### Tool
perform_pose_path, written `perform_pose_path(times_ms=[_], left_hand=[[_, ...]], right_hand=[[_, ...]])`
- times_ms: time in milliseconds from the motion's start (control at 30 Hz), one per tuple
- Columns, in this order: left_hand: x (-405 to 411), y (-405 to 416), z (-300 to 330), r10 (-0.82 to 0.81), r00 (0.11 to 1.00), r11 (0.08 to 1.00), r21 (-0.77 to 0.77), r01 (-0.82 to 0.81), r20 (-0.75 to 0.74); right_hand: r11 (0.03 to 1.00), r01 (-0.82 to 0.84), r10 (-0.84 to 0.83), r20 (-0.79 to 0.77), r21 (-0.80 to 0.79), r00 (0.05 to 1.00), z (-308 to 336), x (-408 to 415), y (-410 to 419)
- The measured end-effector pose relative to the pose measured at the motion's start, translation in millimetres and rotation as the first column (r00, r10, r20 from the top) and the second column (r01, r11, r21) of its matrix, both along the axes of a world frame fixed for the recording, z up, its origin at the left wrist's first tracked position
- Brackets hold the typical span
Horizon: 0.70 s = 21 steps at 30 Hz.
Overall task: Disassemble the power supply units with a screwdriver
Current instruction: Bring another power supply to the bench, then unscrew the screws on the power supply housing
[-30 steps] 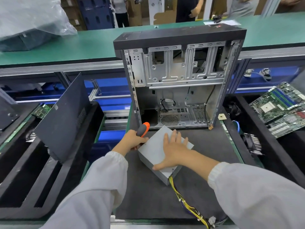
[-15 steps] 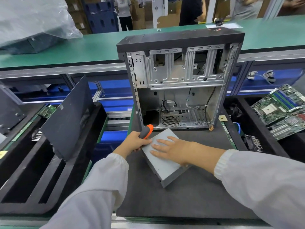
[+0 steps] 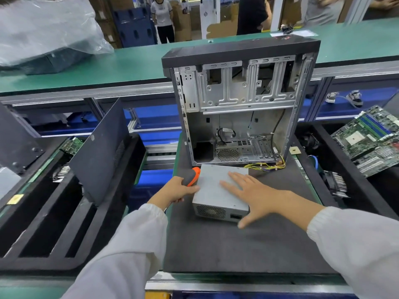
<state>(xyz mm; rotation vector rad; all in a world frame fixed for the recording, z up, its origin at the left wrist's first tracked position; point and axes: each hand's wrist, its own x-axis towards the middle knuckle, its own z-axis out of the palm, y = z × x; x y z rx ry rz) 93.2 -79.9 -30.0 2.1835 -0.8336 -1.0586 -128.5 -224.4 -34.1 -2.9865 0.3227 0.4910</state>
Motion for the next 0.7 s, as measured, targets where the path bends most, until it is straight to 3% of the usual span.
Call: perform_pose_path(times_ms=[133,267,333,467,567,633,700], left_hand=[[-11,5,-3,-0.050,0.996,0.998,0.035,0.053,-0.072],[-19,2,8,-0.218,0.975,0.970,0.103,0.221,-0.043],[-24,-7,14,-0.215,0.975,0.974,0.086,0.210,0.057],[-25,-19,25,0.012,0.933,0.981,-0.187,0.060,0.359],[-35,-29,41,-0.026,0.970,0.920,-0.373,0.117,0.242],[-42,-37,54,-0.142,0.973,0.887,-0.412,0.207,0.184],[-42,-42,66,-0.214,0.969,0.859,-0.448,0.247,0.125]], right_hand=[[0.979,0.138,-0.153,0.096,0.150,0.983,-3,-10,-1],[0.979,0.157,-0.154,-0.038,0.129,0.987,14,-13,-12],[0.953,0.210,-0.196,-0.081,0.217,0.977,26,-8,-12],[0.744,0.319,-0.473,0.124,0.587,0.872,49,20,-1],[0.438,0.121,-0.658,0.226,0.891,0.718,61,44,15],[0.358,-0.030,-0.741,0.303,0.933,0.599,67,55,21],[0.368,-0.086,-0.794,0.361,0.926,0.489,75,61,17]])
